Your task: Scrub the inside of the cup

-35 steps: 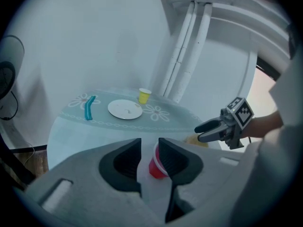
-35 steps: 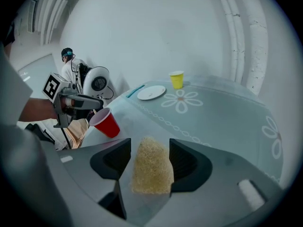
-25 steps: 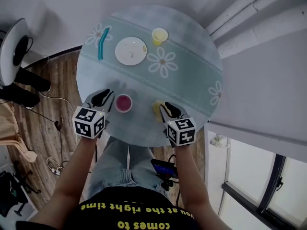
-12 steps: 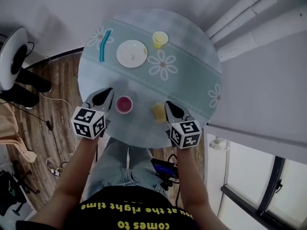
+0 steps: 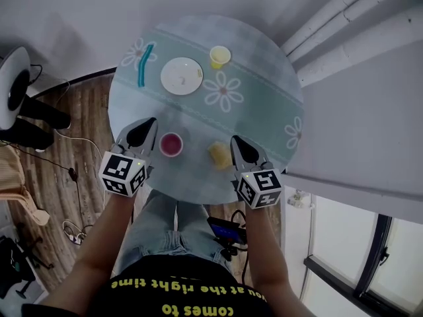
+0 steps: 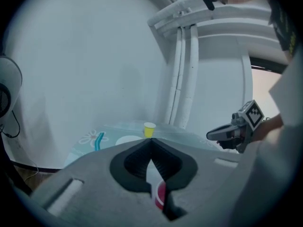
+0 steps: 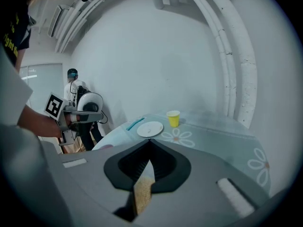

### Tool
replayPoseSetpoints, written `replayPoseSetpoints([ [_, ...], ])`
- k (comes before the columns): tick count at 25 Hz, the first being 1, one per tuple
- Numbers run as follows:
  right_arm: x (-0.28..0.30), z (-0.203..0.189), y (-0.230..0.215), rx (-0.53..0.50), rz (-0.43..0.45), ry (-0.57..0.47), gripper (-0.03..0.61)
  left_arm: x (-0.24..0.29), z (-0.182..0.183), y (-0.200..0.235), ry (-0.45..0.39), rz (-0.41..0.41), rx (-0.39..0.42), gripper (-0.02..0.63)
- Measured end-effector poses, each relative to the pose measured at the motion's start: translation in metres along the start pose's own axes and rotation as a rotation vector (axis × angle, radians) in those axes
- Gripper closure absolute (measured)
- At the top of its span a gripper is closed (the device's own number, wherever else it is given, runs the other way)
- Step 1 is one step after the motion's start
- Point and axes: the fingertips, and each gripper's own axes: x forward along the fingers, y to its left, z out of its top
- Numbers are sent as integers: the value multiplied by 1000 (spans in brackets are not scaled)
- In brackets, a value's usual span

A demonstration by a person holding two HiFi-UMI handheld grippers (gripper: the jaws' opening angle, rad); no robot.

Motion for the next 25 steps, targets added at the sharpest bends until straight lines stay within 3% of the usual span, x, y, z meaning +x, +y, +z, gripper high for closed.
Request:
replayPoseSetpoints([
  [25,-69,80,30,-81,-23,-196,572,-60,67,-23,-185,-20,80,614],
])
